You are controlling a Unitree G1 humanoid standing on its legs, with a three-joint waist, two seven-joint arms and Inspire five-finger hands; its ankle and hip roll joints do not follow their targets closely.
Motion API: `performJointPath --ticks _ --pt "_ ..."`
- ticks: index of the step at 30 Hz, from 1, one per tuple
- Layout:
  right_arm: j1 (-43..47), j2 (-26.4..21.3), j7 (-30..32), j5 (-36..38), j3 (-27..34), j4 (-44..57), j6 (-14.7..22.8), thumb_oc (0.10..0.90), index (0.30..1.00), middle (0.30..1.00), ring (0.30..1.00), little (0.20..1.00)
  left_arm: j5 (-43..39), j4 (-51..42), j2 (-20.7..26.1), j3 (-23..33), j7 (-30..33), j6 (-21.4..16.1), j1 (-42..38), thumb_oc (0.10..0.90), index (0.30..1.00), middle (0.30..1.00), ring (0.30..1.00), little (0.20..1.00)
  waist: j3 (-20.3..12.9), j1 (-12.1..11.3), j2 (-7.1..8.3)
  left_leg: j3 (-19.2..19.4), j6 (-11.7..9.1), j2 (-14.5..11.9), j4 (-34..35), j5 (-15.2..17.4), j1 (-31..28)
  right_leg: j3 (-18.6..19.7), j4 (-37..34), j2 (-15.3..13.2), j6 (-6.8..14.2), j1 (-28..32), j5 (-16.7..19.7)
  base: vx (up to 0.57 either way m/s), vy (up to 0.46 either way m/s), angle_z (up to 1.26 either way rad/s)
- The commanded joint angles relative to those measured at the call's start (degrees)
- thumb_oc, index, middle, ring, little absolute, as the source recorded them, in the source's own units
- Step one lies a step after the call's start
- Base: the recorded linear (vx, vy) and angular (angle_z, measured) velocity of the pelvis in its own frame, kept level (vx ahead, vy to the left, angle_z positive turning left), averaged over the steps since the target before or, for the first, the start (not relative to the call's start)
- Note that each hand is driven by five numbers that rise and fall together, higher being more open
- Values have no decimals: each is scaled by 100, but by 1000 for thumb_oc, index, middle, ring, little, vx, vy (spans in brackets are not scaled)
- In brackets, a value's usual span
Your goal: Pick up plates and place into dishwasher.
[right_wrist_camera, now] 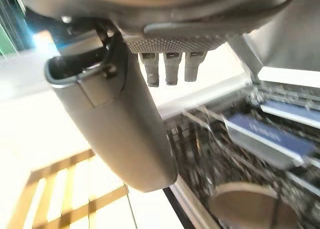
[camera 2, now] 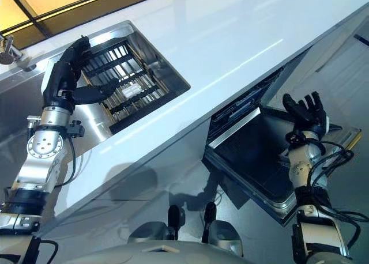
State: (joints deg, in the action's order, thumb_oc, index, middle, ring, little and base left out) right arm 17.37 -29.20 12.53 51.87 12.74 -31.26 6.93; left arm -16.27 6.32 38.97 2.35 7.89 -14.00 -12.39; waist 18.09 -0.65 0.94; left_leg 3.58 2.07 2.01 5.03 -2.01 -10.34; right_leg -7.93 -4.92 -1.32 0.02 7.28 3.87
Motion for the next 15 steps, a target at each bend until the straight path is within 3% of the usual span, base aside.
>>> performJointPath --ticks 1,8,15 --pt "-55 -868 113 71 300 -12 604 800 900 900 900 900 -135 88 458 222 152 -768 -530 800 900 900 900 900 -1029 108 -89 207 116 249 -528 949 177 -47 1172 88 356 -225 -1205 10 -26 -11" --pt "-479 -862 668 -225 688 -180 780 800 900 900 900 900 -383 119 484 356 20 -860 -443 800 900 900 900 900 -1140 221 -114 259 71 225 -416 894 162 21 987 160 336 -203 -1144 16 -16 -12" --pt "-1046 -559 1314 -902 997 -621 664 800 900 900 900 900 -872 54 387 381 1 -854 -511 800 900 900 900 900 -1127 442 -241 255 97 171 -160 769 118 155 1483 190 403 -448 -1219 1 -2 -6"
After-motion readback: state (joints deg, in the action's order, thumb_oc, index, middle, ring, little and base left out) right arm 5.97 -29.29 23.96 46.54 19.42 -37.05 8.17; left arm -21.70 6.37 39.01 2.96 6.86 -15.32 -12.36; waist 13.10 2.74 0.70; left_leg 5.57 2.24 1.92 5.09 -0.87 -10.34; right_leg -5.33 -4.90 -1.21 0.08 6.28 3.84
